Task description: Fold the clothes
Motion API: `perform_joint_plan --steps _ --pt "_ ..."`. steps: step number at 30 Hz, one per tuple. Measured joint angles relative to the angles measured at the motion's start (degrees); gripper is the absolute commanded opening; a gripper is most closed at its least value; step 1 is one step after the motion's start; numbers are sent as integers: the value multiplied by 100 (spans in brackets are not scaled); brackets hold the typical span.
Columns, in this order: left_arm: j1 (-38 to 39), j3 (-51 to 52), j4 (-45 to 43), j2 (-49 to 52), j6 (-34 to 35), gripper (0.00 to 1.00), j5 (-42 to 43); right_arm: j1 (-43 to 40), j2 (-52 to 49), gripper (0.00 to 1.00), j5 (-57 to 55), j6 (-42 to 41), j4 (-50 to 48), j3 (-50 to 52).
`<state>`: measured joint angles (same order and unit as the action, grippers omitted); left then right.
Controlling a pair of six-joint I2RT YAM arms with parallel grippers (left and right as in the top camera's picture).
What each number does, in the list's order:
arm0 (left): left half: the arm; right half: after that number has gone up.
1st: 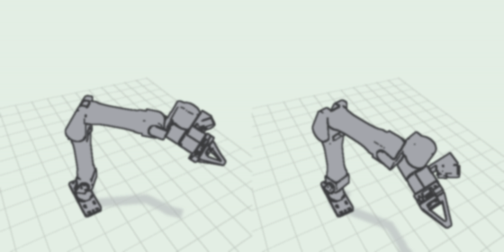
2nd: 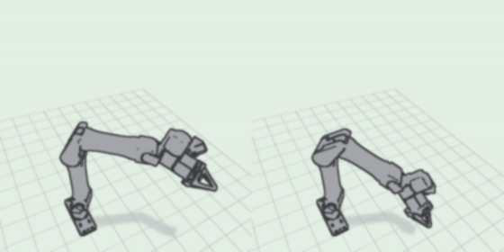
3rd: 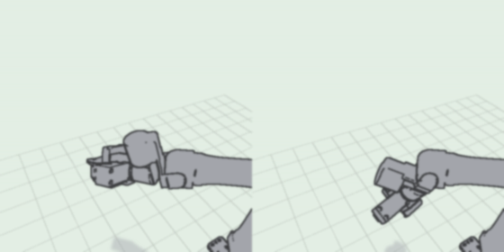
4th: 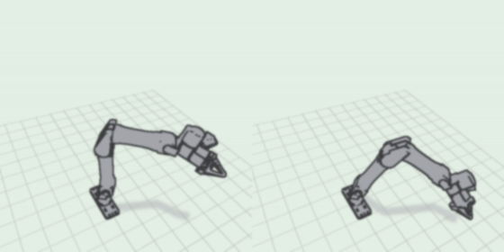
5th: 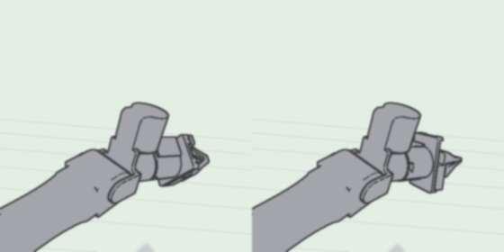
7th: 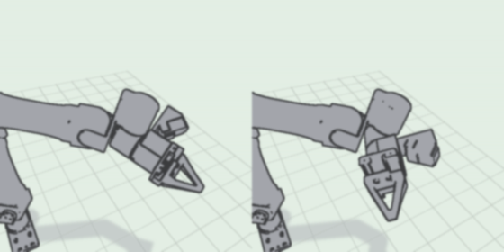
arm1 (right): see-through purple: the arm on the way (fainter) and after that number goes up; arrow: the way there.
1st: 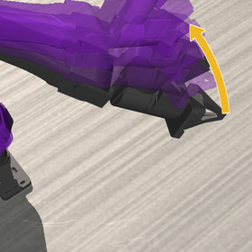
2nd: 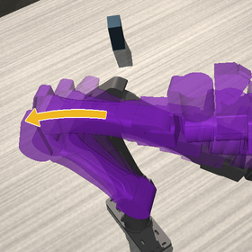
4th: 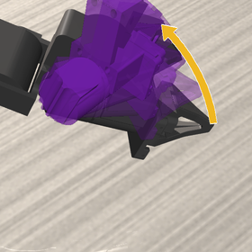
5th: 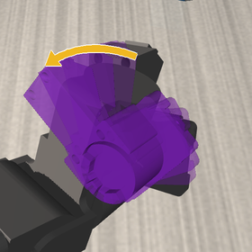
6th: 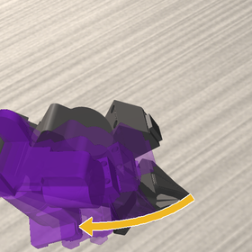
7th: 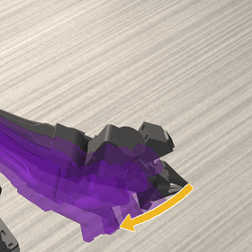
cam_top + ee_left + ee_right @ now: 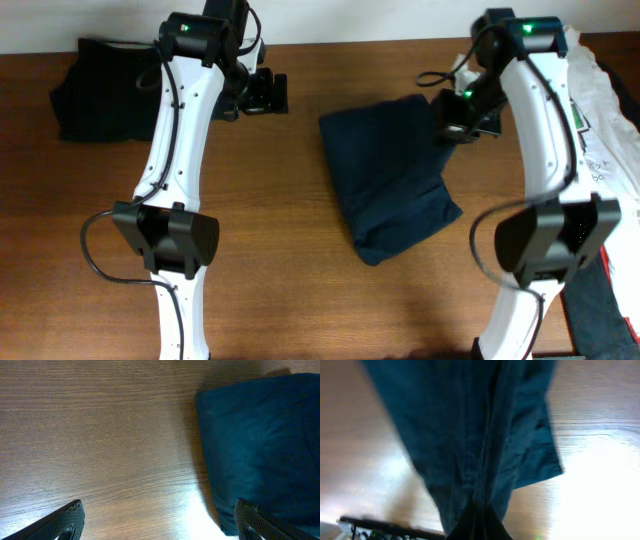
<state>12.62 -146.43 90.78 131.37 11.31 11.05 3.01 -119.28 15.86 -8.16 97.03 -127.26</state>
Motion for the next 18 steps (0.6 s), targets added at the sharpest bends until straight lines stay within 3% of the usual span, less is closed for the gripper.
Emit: perform_joint_plan --steps 6,10,12,16,17,18 --pt "-131 0 87 0 2 95 -105 1423 323 4 37 -120 -13 -74" --pt "-664 0 382 0 31 95 -105 2122 321 4 35 -339 -293 -74" --pt "-1108 0 522 0 42 94 -131 2474 321 10 103 -435 -590 -74" --pt "-1950 0 570 0 48 94 -168 3145 321 37 621 -249 -1228 -72" --pt "-2063 0 575 0 48 94 -168 3283 321 49 704 -138 -1266 -72" --pt "-2190 0 575 0 48 94 -170 3436 321 50 815 -44 -1274 -72"
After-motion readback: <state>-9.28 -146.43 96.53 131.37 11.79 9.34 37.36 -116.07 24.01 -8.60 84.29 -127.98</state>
